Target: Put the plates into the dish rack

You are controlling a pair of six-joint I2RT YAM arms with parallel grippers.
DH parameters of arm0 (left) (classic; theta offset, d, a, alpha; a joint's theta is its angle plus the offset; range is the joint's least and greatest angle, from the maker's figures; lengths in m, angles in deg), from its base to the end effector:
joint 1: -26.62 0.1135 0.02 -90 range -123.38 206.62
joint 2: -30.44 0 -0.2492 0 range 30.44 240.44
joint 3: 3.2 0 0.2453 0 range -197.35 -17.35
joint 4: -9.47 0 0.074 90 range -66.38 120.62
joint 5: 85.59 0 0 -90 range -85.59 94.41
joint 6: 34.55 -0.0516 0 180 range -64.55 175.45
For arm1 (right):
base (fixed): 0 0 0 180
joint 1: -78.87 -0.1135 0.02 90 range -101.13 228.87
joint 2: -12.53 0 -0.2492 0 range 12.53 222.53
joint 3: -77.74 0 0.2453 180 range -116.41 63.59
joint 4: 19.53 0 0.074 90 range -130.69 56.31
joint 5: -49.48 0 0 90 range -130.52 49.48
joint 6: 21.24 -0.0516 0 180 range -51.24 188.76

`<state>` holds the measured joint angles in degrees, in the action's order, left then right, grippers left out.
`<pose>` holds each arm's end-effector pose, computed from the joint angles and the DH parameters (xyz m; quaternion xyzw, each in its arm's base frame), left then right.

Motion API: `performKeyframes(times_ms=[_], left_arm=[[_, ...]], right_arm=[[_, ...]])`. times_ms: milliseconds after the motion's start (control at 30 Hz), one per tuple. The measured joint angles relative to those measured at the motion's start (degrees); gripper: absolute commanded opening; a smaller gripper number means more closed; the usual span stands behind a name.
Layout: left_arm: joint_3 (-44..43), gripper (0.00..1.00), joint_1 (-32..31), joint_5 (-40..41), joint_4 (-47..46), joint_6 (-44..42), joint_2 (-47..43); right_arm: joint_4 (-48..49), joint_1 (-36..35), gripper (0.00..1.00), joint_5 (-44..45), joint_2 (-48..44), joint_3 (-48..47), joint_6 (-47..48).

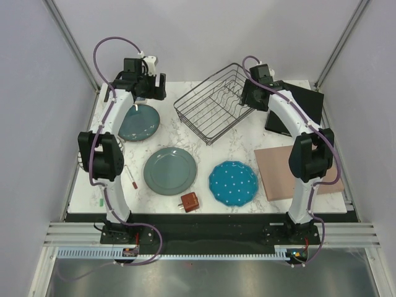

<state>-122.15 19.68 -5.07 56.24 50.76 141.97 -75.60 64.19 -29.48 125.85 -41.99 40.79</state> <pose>0.4469 -0.0630 0.2978 0.1264 0.8926 -0.0830 0.4247 0.4311 0.1027 0.2747 0.1411 0.9242 0.0407 0.3525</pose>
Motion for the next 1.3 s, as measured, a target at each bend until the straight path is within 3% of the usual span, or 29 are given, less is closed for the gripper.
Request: performKeyframes(times_ms=[100, 133, 233, 267, 400, 467, 667, 967, 1300], left_arm=[[-5.66, 0.64, 0.0, -1.18, -0.07, 0.11, 4.85], [-8.5, 0.35, 0.0, -1.68, -0.02, 0.15, 7.23], [-16.0, 0.03, 0.0, -2.82, -0.52, 0.26, 14.16], [-17.94, 0.02, 0.0, -2.93, -0.98, 0.11, 16.33], [-23.23, 0.02, 0.0, -2.78, -2.01, -0.09, 22.36], [-25.29, 0.02, 0.0, -2.69, -3.02, -0.04, 24.79], [-25.97, 0.02, -0.11, -3.61, -4.09, 0.0, 27.34], [-25.97, 0.05, -1.27, -8.94, -4.42, 0.24, 28.81], [-21.07, 0.02, -2.95, -16.37, -4.02, 0.22, 28.46]], right_arm=[[-0.15, -0.85, 0.72, 0.0, 0.92, 0.0, -0.81], [-0.22, -1.05, 0.71, 0.0, 1.22, 0.02, -0.87], [-0.9, -0.96, 0.52, 0.0, 1.66, 0.07, -0.5], [-1.2, -0.57, 0.4, 0.2, 1.66, 0.13, -0.37], [-1.38, 2.12, 0.24, 1.51, 1.51, 0.9, 0.98], [-1.44, 3.63, 0.21, 2.56, 1.46, 2.12, 1.57], [-1.31, 4.81, 0.2, 4.33, 3.43, 2.93, 2.93], [-1.22, 4.15, 0.23, 4.02, 17.7, -8.96, 5.46], [-0.63, 4.57, 0.26, 2.34, 18.78, -10.6, 5.92]])
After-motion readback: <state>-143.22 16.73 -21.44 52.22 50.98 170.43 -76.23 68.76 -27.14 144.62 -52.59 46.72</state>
